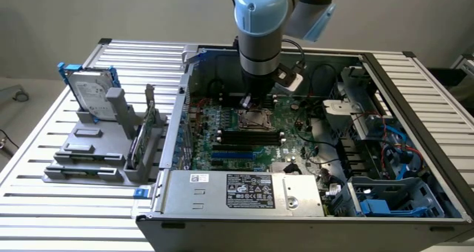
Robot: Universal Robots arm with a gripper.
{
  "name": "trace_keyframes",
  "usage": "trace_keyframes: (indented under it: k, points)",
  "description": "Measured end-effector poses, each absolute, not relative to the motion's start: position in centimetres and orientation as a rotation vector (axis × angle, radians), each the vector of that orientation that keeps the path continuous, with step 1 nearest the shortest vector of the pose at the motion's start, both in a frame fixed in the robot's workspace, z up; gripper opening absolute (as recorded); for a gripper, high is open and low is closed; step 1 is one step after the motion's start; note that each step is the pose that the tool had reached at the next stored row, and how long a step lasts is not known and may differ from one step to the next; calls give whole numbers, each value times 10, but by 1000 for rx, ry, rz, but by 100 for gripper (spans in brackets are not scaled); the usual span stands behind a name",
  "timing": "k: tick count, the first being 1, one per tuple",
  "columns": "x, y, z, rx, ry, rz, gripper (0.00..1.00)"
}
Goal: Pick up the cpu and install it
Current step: 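Install the first cpu locking lever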
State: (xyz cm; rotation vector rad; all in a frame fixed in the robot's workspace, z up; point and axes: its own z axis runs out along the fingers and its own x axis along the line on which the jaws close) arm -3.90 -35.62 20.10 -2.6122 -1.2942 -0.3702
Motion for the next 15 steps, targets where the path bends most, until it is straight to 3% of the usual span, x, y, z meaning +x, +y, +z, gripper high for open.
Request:
trace_keyframes:
  k: [15]
  points:
    - [-46,-386,229,-2611,-1290,-360,11]
